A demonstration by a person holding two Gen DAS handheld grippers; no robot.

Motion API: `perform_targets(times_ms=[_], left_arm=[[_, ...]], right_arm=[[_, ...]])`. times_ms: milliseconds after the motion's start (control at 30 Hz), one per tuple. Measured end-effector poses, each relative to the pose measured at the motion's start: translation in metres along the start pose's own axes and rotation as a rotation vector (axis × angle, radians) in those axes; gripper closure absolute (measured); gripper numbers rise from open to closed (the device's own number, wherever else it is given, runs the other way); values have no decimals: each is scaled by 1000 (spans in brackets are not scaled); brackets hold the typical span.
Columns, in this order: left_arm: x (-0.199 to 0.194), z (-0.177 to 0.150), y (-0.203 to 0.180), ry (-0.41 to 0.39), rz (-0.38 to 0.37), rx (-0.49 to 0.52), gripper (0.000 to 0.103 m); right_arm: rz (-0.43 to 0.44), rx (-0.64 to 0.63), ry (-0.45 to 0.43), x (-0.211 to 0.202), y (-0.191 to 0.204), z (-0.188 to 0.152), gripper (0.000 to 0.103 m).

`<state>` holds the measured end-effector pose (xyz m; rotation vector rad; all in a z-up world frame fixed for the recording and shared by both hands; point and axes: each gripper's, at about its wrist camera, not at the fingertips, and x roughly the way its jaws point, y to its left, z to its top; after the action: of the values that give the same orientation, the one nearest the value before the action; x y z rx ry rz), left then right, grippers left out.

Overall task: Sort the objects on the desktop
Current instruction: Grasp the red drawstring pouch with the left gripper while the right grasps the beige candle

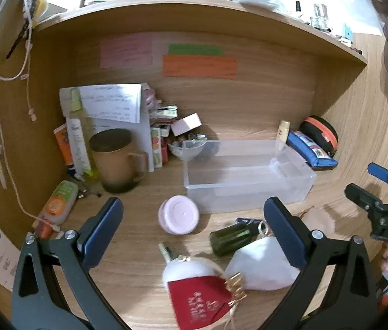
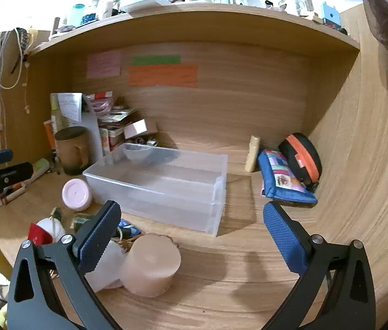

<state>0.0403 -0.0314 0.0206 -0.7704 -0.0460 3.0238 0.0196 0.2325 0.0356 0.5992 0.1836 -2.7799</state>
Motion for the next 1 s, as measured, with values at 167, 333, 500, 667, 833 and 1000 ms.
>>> perform_targets(times_ms=[167, 333, 500, 667, 833, 1000], left_arm=[[-3, -14, 13, 25, 38, -9, 0], [1, -34, 21, 97, 9, -22, 0], [10, -58, 16, 177, -5, 18, 0], [22, -81, 7, 234, -24, 13, 0], [38, -95, 8, 298, -42, -35, 0], [45, -104, 6, 318, -29, -42, 0]], right_arm=[[46, -2, 39, 3, -1, -5, 0], [45, -7, 89, 12, -4, -17, 0], [46, -19, 143, 21, -5, -34, 0], [116, 1, 194, 26, -7, -46, 0], [196, 24, 246, 37, -3, -55, 1], [233, 32, 299, 53, 0, -62, 11]])
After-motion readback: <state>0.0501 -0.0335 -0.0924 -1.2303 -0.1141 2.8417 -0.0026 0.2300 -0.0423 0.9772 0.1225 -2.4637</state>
